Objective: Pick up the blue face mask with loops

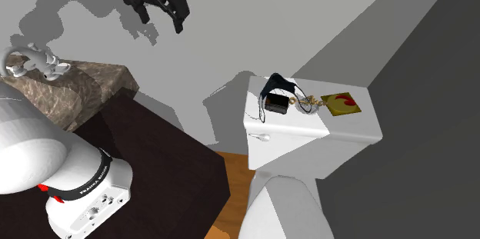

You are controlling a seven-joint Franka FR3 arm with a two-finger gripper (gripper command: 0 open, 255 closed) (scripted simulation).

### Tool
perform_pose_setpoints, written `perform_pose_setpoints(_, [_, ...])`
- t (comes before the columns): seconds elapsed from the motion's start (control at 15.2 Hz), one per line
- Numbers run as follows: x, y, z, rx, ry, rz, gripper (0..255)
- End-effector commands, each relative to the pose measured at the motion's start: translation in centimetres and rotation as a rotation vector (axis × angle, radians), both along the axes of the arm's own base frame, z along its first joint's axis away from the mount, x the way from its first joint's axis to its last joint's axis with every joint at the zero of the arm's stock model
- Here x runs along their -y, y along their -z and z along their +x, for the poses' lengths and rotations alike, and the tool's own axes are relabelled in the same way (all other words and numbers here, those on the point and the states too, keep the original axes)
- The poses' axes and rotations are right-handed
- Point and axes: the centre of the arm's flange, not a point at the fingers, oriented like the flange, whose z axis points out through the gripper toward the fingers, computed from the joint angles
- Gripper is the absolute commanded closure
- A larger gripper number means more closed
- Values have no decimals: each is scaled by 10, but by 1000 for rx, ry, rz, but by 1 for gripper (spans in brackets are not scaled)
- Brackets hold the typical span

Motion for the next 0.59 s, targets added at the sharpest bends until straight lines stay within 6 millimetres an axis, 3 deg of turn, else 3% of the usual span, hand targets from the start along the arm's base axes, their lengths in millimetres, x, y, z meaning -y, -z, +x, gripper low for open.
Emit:
perform_pose_setpoints(0.0, [15, 18, 9, 8, -11, -4, 0])
perform_pose_setpoints(0.53, [72, 97, 45, 30, -52, -16, 0])
